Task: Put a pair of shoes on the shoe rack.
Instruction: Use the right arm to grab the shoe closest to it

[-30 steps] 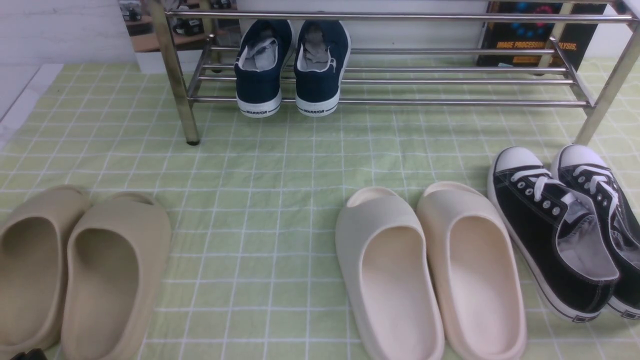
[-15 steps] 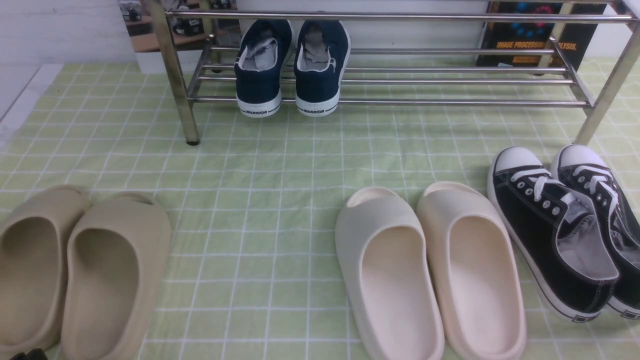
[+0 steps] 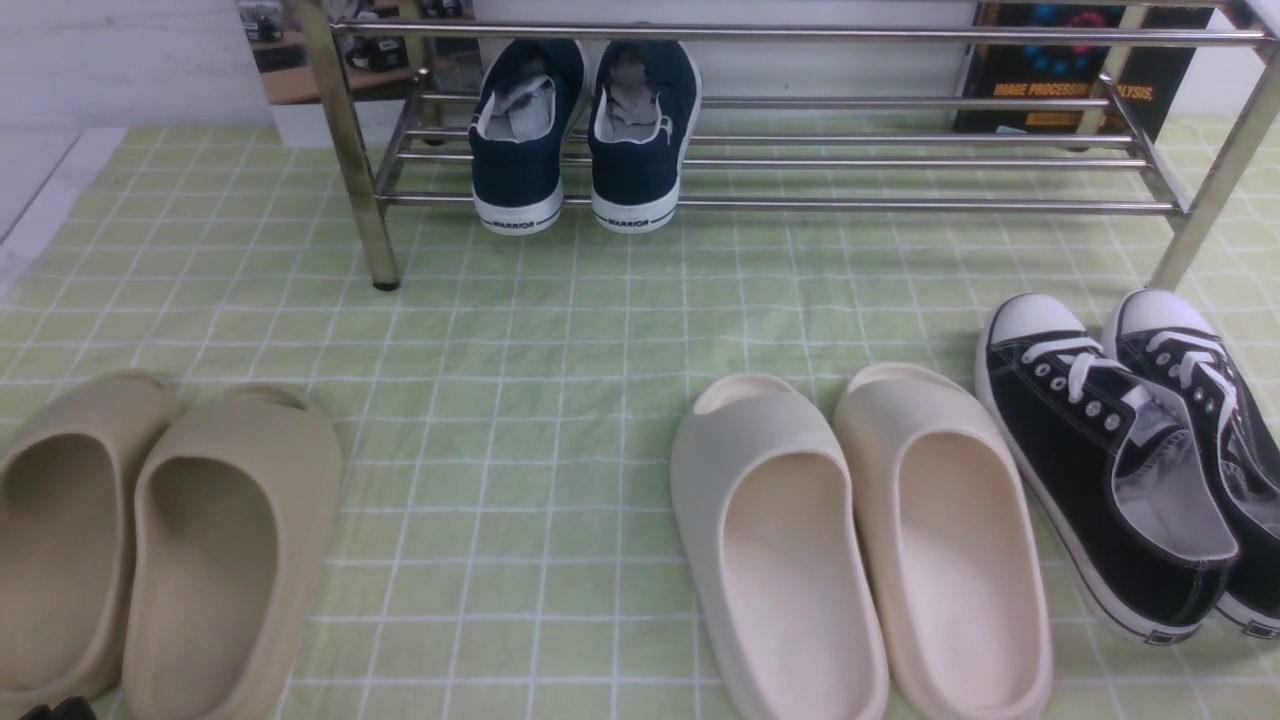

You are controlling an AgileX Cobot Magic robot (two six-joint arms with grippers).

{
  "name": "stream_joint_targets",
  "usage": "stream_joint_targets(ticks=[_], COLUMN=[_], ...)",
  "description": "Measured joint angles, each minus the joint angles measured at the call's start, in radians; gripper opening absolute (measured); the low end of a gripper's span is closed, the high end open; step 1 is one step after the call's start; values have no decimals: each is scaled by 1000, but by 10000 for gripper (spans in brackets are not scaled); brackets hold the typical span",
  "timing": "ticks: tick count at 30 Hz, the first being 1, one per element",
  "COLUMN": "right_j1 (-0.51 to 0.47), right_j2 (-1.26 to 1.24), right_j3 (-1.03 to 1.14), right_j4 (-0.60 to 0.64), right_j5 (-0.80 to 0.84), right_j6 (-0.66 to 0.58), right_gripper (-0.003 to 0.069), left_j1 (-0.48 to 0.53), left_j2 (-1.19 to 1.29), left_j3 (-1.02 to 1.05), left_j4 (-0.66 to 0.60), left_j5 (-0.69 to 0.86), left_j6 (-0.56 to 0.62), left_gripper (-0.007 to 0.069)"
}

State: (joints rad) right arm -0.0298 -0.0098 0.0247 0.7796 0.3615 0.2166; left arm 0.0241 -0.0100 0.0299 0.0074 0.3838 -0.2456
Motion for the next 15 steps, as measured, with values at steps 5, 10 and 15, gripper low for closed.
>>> stream_joint_targets(ticks=[5,10,15], right_j1=[0,0,1], right_j2=[19,248,544], right_j3=[-108,-389,-688], right_j4=[-22,-219,-492], right_j5=[46,166,428], right_j6=[-196,-362,-405], right_gripper=[158,-3,-3], left_j1=[0,0,0], left_j2=[0,0,0], left_j3=[0,0,0], left_j4=[0,0,0], left_j5=[0,0,0], left_j6=[0,0,0], left_gripper=[134,134,138])
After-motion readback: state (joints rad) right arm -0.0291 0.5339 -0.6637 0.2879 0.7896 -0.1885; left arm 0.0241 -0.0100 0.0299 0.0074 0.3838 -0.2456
